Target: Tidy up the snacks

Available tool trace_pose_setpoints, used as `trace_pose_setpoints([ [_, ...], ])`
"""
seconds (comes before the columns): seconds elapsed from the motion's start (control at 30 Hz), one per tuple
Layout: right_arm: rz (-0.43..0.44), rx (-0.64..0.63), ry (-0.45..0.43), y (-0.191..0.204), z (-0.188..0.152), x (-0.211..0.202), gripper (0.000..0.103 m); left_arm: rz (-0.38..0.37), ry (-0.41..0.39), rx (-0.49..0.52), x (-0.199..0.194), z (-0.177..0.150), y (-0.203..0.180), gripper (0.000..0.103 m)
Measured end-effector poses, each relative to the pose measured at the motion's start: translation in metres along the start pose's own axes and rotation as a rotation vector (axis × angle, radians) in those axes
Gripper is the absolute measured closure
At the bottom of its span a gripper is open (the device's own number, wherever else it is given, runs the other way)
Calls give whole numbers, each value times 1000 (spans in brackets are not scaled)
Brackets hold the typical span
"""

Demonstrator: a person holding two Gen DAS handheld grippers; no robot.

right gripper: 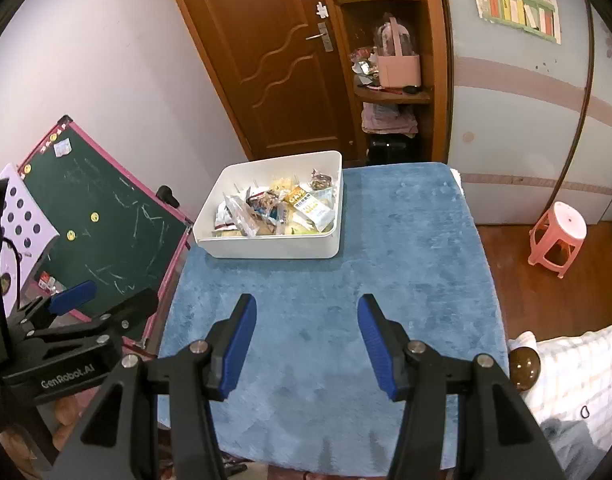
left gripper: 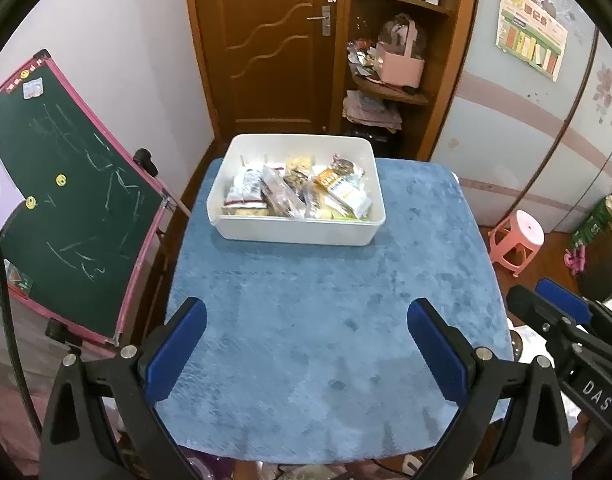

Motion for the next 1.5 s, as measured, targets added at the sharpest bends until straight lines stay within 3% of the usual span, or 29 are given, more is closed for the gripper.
trace_pose_setpoints([
  [1.5, -17, -30, -3, 10, -10, -11, 50, -3, -4, 4, -6, -15, -7, 3],
])
Point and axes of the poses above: each gripper's, at about its wrist camera, not at the fingertips, and x roughly the way its jaws point, y to its left, z to its top, the point moved 5 cm from there along x, roughly the way its jaws point, and after that the axes turned 3 degrees about -x, right-handed, at the moved point
